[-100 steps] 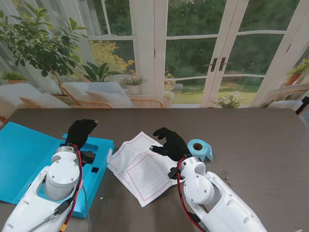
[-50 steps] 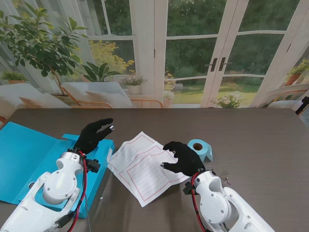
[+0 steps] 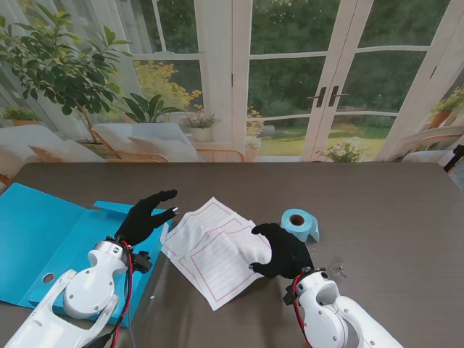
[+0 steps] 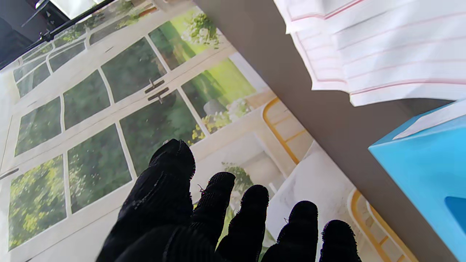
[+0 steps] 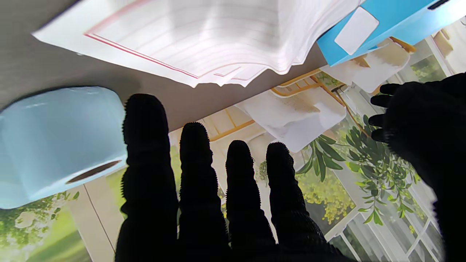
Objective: Peel a label from the label roll, stick it on the side of the file box and file the documents
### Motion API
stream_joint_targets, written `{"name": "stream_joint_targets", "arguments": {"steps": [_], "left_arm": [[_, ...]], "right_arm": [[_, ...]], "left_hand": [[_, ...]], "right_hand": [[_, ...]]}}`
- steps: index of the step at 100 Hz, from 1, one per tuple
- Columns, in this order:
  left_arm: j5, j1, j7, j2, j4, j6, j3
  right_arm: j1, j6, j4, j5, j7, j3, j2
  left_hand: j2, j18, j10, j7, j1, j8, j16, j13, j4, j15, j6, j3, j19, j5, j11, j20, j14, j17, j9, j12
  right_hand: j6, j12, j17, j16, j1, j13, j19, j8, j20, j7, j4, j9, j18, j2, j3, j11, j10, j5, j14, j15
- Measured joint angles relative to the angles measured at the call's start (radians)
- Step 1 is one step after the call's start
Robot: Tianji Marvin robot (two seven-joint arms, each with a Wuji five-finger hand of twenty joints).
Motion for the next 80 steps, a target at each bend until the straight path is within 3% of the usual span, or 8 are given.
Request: {"name": "stream_joint_targets", "arguments": {"steps": [6,20,37,47,55,66,80], "left_arm": [[-0.004,0.006,0.0,0.001,-0.003,0.002,0.0],[-0.013,0.017,0.003,0.002,-0.014,0.001,-0.001],[-0.013,0.032,0.002,0.001,-0.03,0.001,-0.015],[-0.021,0.037,0.0,0.002,-0.031,0.0,-0.02],[-0.031,0.038,-0.002,0.002,-0.031,0.0,-0.022],[-0.036,0.038,-0.005,0.002,-0.031,0.002,-0.023],[-0.037,0.041,-0.008,0.003,-0.032,0.002,-0.024]], "right_arm": [[-0.001,-0.002,0.011,-0.021,-0.008,-0.006,0.004],[0.012,0.006,0.047,-0.119,-0.023,-0.05,0.019],[0.035,0.003,0.093,-0.15,-0.023,-0.079,0.028],[0.044,0.002,0.105,-0.163,-0.015,-0.089,0.034],[0.055,0.009,0.118,-0.183,-0.02,-0.106,0.039],[0.079,0.037,0.153,-0.229,-0.07,-0.145,0.041],[0.1,0.047,0.181,-0.226,-0.095,-0.162,0.04]], "left_hand": [[0.0,0.0,0.0,0.0,0.0,-0.001,0.0,0.0,0.0,0.0,0.0,0.0,0.0,0.0,0.0,-0.001,0.0,0.0,0.0,0.0],[0.0,0.0,0.0,0.0,0.0,-0.002,0.0,0.0,0.0,0.0,0.0,0.0,0.0,0.0,0.0,-0.012,0.0,0.0,0.0,-0.004],[0.0,0.0,0.001,0.0,0.0,-0.002,0.0,0.0,0.0,0.0,0.0,0.0,0.0,0.0,0.0,-0.013,0.0,0.0,0.0,-0.008],[0.0,0.0,0.004,0.0,0.0,-0.003,0.0,0.001,0.0,0.0,0.0,0.0,0.0,0.0,0.0,-0.023,0.0,0.0,0.0,-0.008],[0.0,0.0,0.005,0.0,0.0,-0.004,0.0,0.001,0.0,0.0,0.0,0.0,0.0,0.0,0.0,-0.024,0.001,-0.001,0.001,-0.008],[0.0,0.0,0.008,0.0,0.0,-0.004,0.0,0.002,0.0,0.0,0.0,0.0,0.0,0.001,0.0,-0.025,0.002,-0.002,0.001,-0.008],[0.0,0.0,0.009,0.0,0.0,-0.004,0.0,0.002,0.0,0.0,0.0,0.0,0.0,0.001,0.0,-0.025,0.002,-0.003,0.001,-0.008]], "right_hand": [[0.0,-0.001,0.0,-0.001,0.0,-0.024,-0.008,0.0,-0.001,0.001,0.0,-0.013,-0.001,-0.007,0.0,0.002,-0.002,-0.019,-0.003,-0.02],[0.0,-0.002,0.0,-0.002,-0.008,-0.05,-0.02,-0.001,-0.002,0.005,0.0,-0.04,-0.015,-0.104,0.045,0.007,-0.013,-0.029,-0.016,-0.022],[0.002,-0.002,0.0,-0.004,-0.009,-0.072,-0.024,-0.001,-0.005,0.012,-0.007,-0.074,-0.028,-0.198,0.069,0.019,-0.018,-0.039,-0.026,-0.009],[0.002,-0.002,0.0,-0.011,-0.008,-0.095,-0.032,-0.001,-0.007,0.013,-0.007,-0.087,-0.031,-0.197,0.07,0.014,-0.018,-0.039,-0.032,-0.018],[0.002,-0.002,0.0,-0.012,0.0,-0.1,-0.033,-0.001,-0.018,0.014,-0.014,-0.087,-0.039,-0.245,0.081,0.015,-0.018,-0.04,-0.033,-0.011],[0.003,-0.002,0.0,-0.012,0.003,-0.1,-0.033,-0.001,-0.022,0.024,-0.015,-0.087,-0.039,-0.246,0.093,0.027,-0.018,-0.051,-0.034,-0.011],[0.011,-0.002,0.0,-0.012,0.037,-0.097,-0.033,-0.001,-0.022,0.039,-0.015,-0.085,-0.04,-0.245,0.095,0.028,-0.019,-0.071,-0.035,0.009]]}}
